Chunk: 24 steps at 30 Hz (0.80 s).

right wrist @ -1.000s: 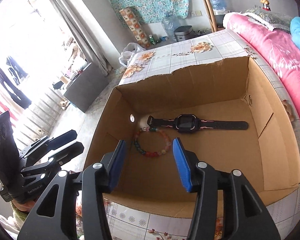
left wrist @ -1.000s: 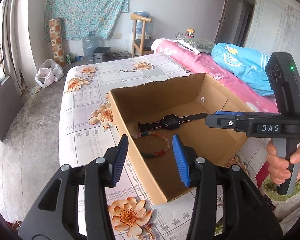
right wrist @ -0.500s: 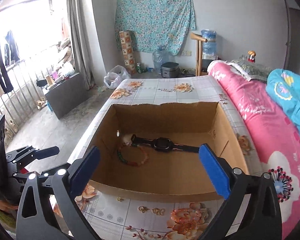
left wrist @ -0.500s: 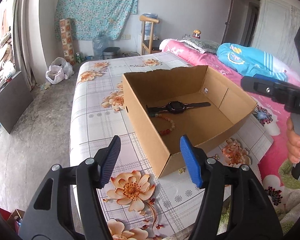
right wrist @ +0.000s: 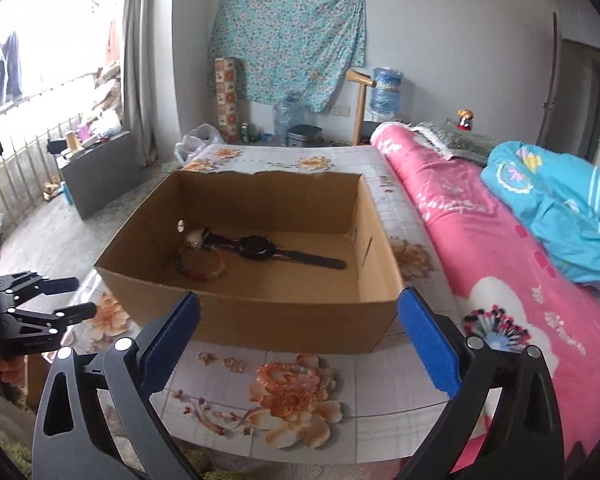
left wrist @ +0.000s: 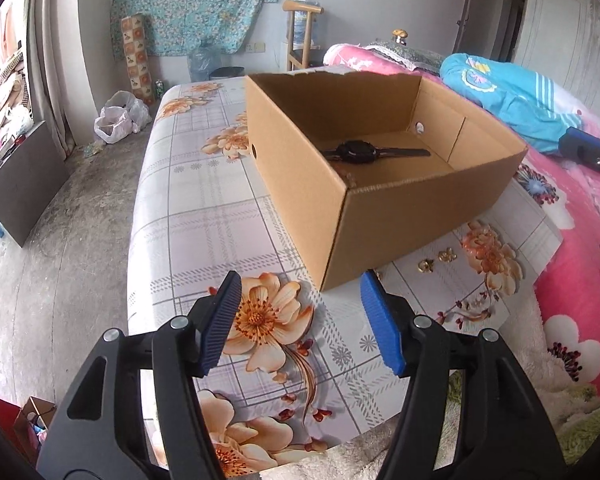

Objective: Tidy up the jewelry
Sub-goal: 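Withdraw the right gripper from the box toward the gold charms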

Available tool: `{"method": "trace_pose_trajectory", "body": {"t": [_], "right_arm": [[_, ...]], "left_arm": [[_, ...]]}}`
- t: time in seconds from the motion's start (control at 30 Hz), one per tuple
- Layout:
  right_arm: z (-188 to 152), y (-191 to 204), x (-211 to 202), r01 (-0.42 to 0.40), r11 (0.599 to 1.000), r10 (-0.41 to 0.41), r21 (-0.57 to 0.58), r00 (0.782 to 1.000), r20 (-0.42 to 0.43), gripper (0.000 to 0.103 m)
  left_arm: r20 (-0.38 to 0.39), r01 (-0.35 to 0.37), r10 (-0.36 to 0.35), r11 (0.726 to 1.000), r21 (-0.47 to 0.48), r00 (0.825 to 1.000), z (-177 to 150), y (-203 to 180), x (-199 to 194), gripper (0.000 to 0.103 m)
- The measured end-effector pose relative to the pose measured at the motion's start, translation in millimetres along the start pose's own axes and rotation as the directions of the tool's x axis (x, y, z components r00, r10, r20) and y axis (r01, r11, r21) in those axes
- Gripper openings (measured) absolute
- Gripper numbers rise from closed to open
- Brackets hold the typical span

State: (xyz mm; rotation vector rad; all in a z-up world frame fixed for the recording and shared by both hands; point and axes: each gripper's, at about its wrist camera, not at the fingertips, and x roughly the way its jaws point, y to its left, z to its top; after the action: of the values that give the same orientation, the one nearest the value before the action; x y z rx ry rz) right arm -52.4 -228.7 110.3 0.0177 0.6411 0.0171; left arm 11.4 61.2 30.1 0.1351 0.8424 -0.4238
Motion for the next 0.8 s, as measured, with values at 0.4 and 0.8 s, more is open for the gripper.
{"method": "trace_pose_trajectory", "body": {"t": [0.4,0.8], "right_arm": [[-46.6,8.5,59.0,-0.047,0.984,0.073,0.174,0.986,-0.147,0.081],[-27.4,0.1,99.5,-0.082,0.963,0.132,0.256,0.973,-0.188,0.037]], "left_arm": [[-0.002,0.103,-0.104,0.977,0.188,0.995,-16.1,-44.6,32.6,0.059],[0.029,0.107,-0.115,0.973,0.206,0.993,8.6,-49.4,47.6,0.049]]}}
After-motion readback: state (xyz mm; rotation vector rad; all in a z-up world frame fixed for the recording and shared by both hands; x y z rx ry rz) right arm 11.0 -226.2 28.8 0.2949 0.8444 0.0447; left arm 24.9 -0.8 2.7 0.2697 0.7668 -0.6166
